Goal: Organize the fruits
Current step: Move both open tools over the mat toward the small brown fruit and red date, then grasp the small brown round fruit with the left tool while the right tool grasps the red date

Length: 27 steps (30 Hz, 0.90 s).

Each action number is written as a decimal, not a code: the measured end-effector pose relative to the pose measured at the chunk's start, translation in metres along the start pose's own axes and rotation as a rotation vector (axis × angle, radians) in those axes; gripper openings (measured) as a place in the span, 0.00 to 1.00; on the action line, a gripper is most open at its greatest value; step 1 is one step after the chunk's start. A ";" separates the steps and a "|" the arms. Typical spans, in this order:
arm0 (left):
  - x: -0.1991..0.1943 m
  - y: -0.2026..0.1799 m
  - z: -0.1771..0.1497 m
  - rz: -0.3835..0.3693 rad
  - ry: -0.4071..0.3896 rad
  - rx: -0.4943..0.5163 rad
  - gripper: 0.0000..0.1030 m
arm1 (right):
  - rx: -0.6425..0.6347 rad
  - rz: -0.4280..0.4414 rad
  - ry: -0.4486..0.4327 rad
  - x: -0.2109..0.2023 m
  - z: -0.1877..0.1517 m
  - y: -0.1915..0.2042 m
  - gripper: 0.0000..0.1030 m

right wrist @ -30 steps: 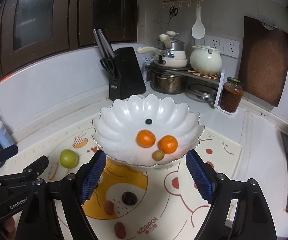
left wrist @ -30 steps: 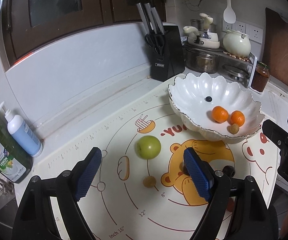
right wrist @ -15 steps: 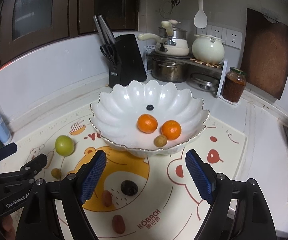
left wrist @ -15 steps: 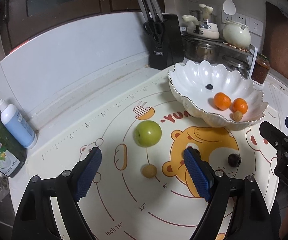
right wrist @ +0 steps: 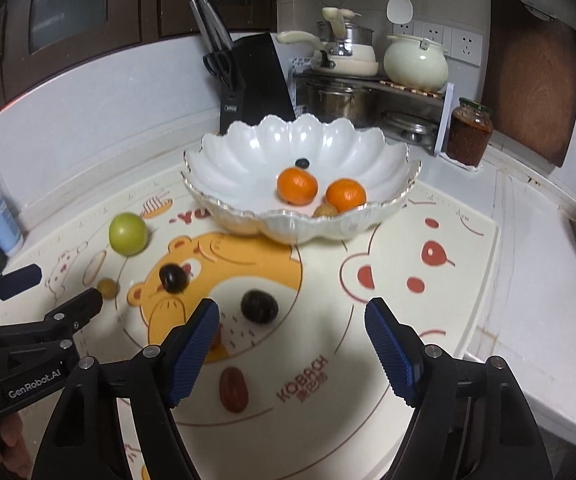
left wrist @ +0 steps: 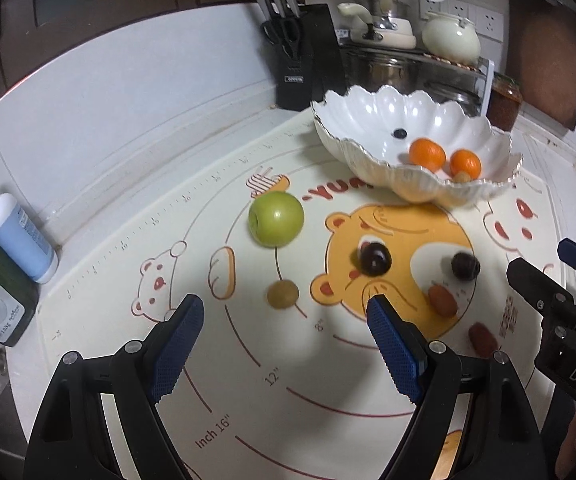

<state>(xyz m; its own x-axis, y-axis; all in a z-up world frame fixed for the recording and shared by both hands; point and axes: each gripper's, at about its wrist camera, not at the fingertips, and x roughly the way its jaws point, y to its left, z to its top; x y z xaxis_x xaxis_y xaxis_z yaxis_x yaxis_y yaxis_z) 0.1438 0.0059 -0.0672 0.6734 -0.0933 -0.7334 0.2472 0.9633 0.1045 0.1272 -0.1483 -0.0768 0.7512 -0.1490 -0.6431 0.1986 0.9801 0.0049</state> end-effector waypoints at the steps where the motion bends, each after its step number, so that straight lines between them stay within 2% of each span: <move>1: 0.001 0.000 -0.001 -0.002 0.002 0.009 0.81 | 0.001 -0.003 0.003 0.000 -0.002 0.001 0.73; 10: 0.017 0.007 -0.004 -0.018 0.014 0.063 0.75 | 0.042 0.002 0.046 0.002 -0.023 0.015 0.67; 16: 0.029 0.016 -0.001 -0.039 0.021 0.076 0.71 | 0.059 -0.001 0.096 0.011 -0.029 0.027 0.64; 20: 0.039 0.016 0.000 -0.060 0.038 0.097 0.65 | 0.082 -0.019 0.109 0.013 -0.032 0.029 0.62; 27: 0.051 0.012 0.002 -0.081 0.047 0.117 0.59 | 0.109 -0.037 0.145 0.021 -0.034 0.030 0.58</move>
<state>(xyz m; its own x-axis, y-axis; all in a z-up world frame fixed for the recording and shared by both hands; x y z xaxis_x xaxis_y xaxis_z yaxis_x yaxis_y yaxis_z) 0.1827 0.0123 -0.1019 0.6153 -0.1551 -0.7729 0.3811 0.9168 0.1194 0.1276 -0.1176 -0.1166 0.6451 -0.1569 -0.7478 0.2977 0.9529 0.0569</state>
